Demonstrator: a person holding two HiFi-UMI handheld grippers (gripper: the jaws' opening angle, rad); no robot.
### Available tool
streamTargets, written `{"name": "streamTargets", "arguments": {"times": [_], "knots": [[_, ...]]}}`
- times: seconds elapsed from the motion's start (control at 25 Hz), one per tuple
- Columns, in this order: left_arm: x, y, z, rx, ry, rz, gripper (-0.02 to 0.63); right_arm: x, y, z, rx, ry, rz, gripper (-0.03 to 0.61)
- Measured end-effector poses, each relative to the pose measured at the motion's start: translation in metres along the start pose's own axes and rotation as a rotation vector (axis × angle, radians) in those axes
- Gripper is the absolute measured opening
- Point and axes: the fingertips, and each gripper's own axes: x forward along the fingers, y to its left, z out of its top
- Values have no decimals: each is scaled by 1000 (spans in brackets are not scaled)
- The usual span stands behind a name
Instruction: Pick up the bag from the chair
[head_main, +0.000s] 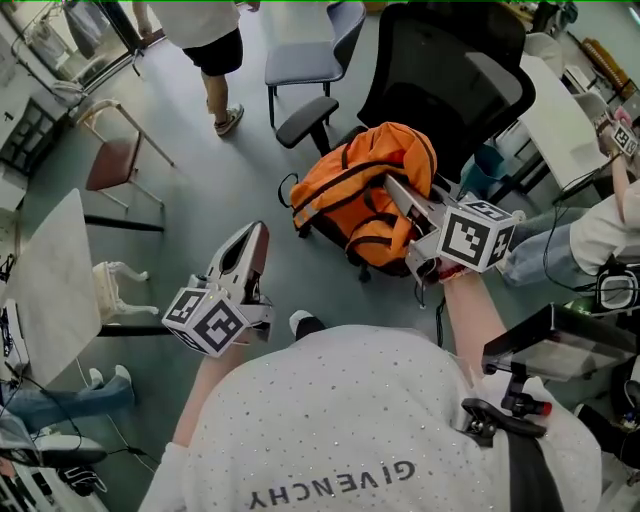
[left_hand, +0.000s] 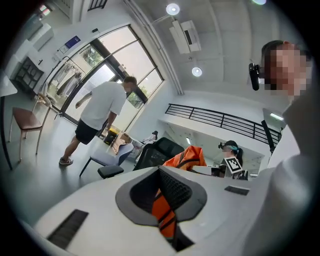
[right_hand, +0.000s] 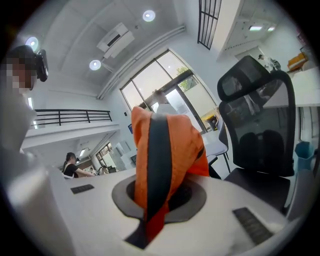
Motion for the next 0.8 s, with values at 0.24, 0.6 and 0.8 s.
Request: {"name": "streamTargets", "arguments": {"times": [0.24,0.6,0.8], "knots": [[4,-57,-38,34,-20,11,3,-59,-13,-7,-5,-16,55,26],[-27,-150,-118,-9,-32,29,3,-172,-10,-34,-44,-10,120,26],[-2,-164,-126,-25,-33,61,3,-179,-39,-36,-51,53,134,26]]}}
